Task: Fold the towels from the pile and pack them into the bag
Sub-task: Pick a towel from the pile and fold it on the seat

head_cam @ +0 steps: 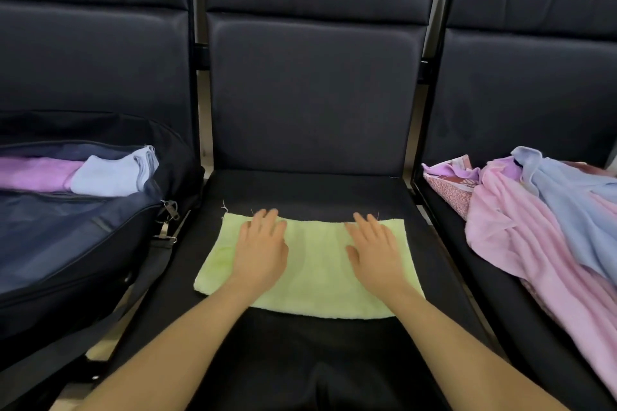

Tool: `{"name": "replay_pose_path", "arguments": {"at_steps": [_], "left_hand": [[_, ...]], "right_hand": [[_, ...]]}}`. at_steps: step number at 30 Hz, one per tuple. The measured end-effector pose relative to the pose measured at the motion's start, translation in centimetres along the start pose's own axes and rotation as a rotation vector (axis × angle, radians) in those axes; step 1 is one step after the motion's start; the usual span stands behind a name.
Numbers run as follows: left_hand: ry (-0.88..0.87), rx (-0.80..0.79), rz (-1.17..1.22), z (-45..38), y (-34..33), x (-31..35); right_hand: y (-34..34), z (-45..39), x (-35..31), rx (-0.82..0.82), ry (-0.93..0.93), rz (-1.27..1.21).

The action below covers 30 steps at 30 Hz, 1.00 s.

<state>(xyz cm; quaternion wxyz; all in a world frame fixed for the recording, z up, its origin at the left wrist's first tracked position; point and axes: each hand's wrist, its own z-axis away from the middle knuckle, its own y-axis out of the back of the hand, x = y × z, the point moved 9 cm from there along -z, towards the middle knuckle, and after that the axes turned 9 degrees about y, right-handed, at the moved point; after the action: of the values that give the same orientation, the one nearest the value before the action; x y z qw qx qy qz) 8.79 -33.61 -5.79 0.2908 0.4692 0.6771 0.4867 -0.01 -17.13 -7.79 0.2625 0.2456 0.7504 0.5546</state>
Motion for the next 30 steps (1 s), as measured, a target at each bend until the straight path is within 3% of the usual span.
{"name": "replay_pose_path", "arguments": {"at_steps": [2, 4, 10, 14, 19, 26, 30], "left_hand": [[-0.068, -0.154, -0.098, 1.2, -1.5, 0.8], [-0.07, -0.311, -0.208, 2.3, -2.7, 0.2], [0.021, -0.502, -0.223, 4.5, -3.3, -2.0], [0.002, -0.539, -0.136, 5.4, -2.5, -1.4], [0.007, -0.321, -0.081, 3.8, -0.5, -1.6], [0.065, 0.115, -0.071, -0.2, 2.8, -4.4], [0.147, 0.218, -0.172, -1.6, 3.5, -6.8]], "right_hand": [[-1.9, 1.0, -0.1, -0.203, 0.032, 0.039], [-2.8, 2.0, 0.5, -0.306, 0.014, 0.081], [-2.6, 4.7, 0.2, -0.432, 0.014, 0.113], [-1.9, 5.8, 0.0, -0.462, -0.009, 0.109], [-1.0, 4.5, -1.5, -0.362, -0.058, 0.038], [-1.4, 1.3, -6.5, -0.29, 0.126, -0.095], [-2.5, 0.6, -7.1, -0.317, 0.152, -0.068]]}}
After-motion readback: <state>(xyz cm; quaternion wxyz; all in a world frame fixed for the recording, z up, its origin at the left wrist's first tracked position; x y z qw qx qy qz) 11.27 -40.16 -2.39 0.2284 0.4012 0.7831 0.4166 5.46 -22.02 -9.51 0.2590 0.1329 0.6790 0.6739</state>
